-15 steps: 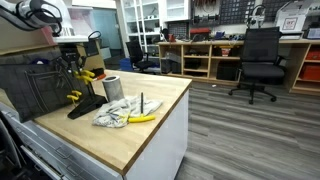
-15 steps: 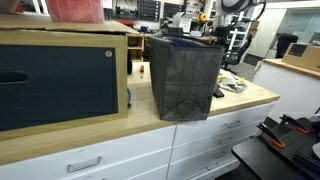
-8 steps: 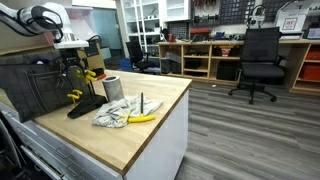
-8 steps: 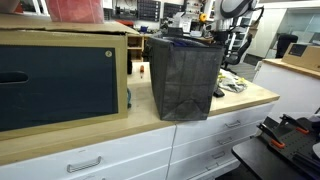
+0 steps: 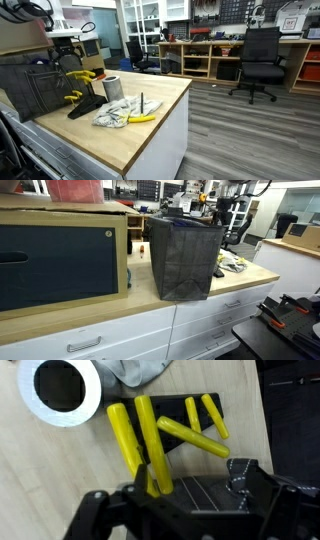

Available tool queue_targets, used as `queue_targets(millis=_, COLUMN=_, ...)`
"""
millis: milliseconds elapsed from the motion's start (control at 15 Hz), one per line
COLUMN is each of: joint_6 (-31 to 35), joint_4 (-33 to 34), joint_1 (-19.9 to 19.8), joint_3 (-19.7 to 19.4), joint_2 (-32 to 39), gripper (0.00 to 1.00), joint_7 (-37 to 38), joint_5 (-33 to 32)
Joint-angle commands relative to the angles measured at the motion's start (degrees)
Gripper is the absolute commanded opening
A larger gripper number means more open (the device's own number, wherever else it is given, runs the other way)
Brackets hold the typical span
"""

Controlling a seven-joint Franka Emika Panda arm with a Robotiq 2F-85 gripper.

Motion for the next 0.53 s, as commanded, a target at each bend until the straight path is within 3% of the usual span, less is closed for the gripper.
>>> queue_targets(millis=0, joint_6=0.01, joint_4=-2.67, joint_1=-0.11, joint_3=0.01, joint_2=-7.08, gripper=1.0, joint_7=-3.3, joint_5=2.73)
queue_targets(millis=267, joint_6=-4.77, joint_4=-0.13, joint_1=0.84, joint_3=-0.4, joint_2=-9.99, gripper=1.0, joint_7=-3.99, joint_5=2.51)
queue_targets(millis=467, joint_6=-12.18, joint_4=3.36, joint_1=1.59, joint_3=-0.36, joint_2=-9.5, gripper=1.0, joint_7=-5.13, joint_5=1.93)
